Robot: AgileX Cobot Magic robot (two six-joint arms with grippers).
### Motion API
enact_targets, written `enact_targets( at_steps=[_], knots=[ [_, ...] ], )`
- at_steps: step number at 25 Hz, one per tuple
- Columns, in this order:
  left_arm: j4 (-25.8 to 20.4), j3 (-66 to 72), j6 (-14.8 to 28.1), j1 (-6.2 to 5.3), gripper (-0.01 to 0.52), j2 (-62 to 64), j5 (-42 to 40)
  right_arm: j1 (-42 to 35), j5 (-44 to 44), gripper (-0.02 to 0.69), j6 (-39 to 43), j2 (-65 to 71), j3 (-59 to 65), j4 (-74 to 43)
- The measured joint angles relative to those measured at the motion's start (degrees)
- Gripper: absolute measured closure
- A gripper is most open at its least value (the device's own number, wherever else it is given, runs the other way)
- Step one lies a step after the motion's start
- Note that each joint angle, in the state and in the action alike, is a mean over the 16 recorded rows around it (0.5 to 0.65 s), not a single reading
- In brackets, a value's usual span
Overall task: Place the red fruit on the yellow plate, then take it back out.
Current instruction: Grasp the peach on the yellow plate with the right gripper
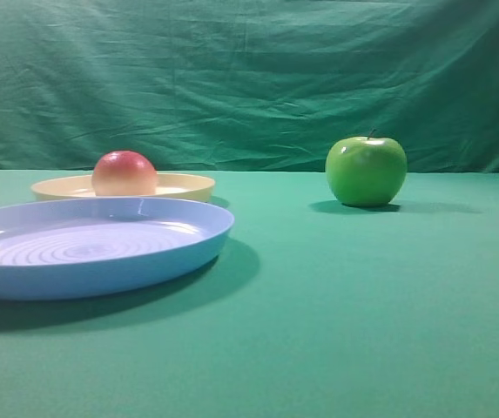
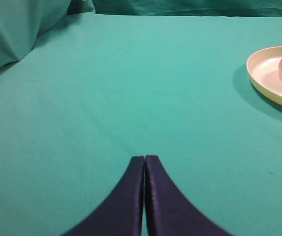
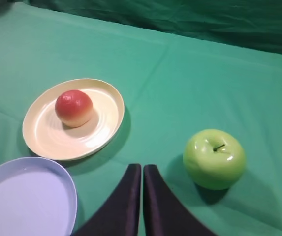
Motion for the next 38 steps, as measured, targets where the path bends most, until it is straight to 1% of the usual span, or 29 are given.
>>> enact_targets(
  at_steps=[3,7,12,16,20,23,25,27,32,38],
  knots=[
    [0.0,0.0,0.0,0.0,0.514,0.0,0.0,0.01,1.05,0.665,-1.93,5.52,-4.4,0.89],
    [0.0,0.0,0.0,0.0,0.514,0.0,0.0,0.18,6.38,0.665,-4.69,14.0,-13.12,1.78],
    [0.0,0.0,0.0,0.0,0.514,0.0,0.0,1.32,14.83,0.665,-7.53,25.9,-27.69,1.97],
    [0.0,0.0,0.0,0.0,0.514,0.0,0.0,3.06,19.72,0.665,-9.09,35.66,-39.58,2.01],
    [0.0,0.0,0.0,0.0,0.514,0.0,0.0,5.36,21.77,0.665,-10.8,44.48,-49.71,2.57],
    [0.0,0.0,0.0,0.0,0.514,0.0,0.0,7.1,21.69,0.645,-12.71,50.08,-55.6,4.06],
    [0.0,0.0,0.0,0.0,0.514,0.0,0.0,8.08,21.05,0.608,-14.66,53.28,-58.64,5.7],
    [0.0,0.0,0.0,0.0,0.514,0.0,0.0,8.86,19.96,0.551,-16.95,56.02,-61.02,7.67],
    [0.0,0.0,0.0,0.0,0.514,0.0,0.0,10.03,16.03,0.355,-22.86,61.28,-64.43,12.88],
    [0.0,0.0,0.0,0.0,0.514,0.0,0.0,10.33,10.83,0.124,-28.81,65.36,-65.36,17.82]
  ],
)
